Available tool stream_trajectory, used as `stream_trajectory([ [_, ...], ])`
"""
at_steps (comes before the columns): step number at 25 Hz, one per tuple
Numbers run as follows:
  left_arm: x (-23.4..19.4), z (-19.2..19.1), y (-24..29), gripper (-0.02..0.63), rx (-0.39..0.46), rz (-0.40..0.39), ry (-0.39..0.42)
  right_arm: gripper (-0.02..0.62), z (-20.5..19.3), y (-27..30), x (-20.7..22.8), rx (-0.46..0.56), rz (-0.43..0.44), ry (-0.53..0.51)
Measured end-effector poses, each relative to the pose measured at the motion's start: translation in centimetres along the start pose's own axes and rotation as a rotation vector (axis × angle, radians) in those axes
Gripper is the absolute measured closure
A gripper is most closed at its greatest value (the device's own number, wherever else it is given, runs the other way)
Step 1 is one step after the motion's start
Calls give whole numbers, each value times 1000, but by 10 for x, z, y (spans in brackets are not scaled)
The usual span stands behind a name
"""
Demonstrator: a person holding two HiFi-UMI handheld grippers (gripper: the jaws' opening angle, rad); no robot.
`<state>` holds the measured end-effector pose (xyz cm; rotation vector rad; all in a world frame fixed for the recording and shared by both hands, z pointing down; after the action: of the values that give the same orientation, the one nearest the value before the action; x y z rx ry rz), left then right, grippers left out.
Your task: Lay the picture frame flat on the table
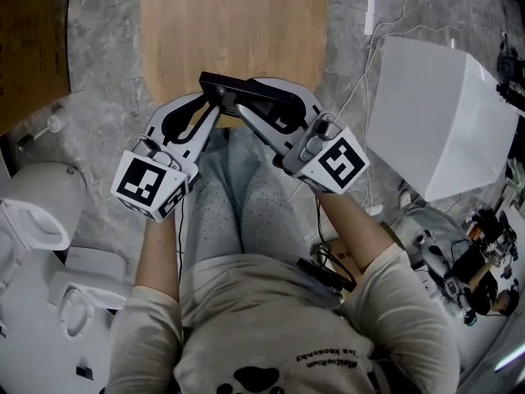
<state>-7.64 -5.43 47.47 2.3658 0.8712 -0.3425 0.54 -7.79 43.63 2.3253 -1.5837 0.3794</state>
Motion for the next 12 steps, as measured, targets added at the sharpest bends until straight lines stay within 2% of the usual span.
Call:
stream_trajectory([
  [6,-9,-6,2,526,-10,40,-16,407,-14,-8,8,-43,-103,-1],
  [12,-16,-12,3,526,-21,64,-29,379,-30,-24,13,-100,-234,4],
])
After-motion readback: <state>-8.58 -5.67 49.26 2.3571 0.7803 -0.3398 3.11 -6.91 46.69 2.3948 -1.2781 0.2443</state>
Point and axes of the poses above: the fingertips, and each gripper's own axes: y forward along the fingers, x to its right, z out of its top, the point moved 3 cm from there along -y, backward along the fingers, and after that the axes turned 5 degrees about z, right-handed, at the moved point
